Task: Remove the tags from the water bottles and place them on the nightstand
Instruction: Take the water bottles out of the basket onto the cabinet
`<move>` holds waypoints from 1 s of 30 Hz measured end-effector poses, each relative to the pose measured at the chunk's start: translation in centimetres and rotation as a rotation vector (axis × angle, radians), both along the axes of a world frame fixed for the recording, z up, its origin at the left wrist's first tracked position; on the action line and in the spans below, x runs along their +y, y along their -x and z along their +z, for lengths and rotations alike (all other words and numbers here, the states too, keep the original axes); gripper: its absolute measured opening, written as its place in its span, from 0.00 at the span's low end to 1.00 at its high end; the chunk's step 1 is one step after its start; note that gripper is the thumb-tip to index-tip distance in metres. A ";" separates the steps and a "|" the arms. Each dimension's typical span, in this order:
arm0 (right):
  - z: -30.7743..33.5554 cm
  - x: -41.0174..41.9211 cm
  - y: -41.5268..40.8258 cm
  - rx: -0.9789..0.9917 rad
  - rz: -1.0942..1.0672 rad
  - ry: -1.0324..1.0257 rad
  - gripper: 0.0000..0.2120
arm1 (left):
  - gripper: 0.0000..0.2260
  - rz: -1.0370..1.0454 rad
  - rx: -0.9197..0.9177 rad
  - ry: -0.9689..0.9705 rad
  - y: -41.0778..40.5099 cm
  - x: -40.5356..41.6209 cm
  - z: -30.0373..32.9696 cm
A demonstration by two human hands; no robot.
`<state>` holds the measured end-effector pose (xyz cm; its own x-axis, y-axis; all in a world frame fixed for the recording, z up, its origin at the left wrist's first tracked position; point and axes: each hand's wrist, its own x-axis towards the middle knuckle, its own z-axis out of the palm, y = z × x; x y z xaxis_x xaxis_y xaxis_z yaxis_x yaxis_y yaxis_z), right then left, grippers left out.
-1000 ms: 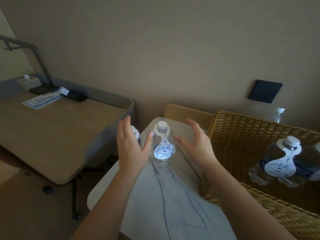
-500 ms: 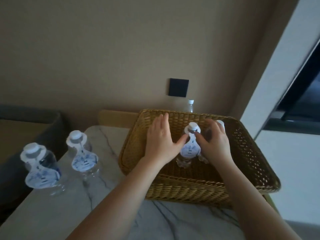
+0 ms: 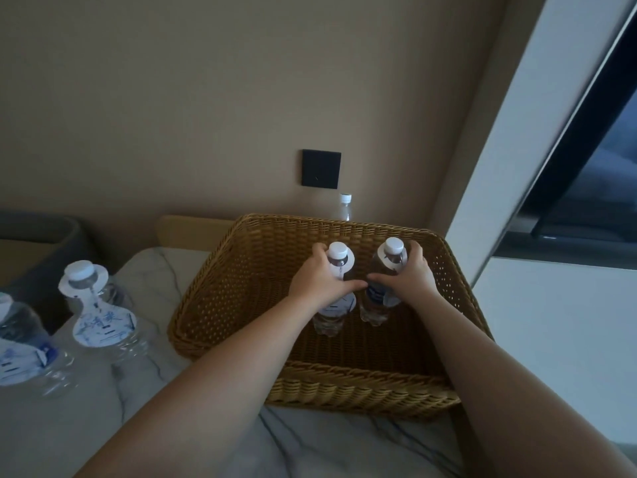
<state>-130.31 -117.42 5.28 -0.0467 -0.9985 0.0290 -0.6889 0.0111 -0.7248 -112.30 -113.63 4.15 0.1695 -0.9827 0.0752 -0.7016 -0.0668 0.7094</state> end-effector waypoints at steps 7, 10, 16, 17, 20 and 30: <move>-0.8 0.1 -0.3 0.025 0.021 0.038 0.36 | 0.33 0.030 0.009 0.073 -0.4 -0.3 -0.7; -0.6 0.5 -0.8 0.043 0.046 0.059 0.35 | 0.33 0.038 -0.021 0.083 -0.6 -0.1 -0.4; 1.9 3.0 -1.2 -0.035 0.069 0.231 0.30 | 0.29 0.113 0.014 0.160 -2.8 2.2 2.5; 2.8 3.7 -1.5 -0.053 0.088 0.268 0.29 | 0.28 0.129 0.038 0.186 -3.4 3.0 3.4; 5.8 5.9 -3.5 -0.124 0.165 0.378 0.27 | 0.28 0.167 0.145 0.275 -5.5 5.8 6.7; 14.0 14.1 -15.2 -0.418 0.378 0.496 0.22 | 0.24 0.336 0.291 0.433 -15.3 18.3 17.1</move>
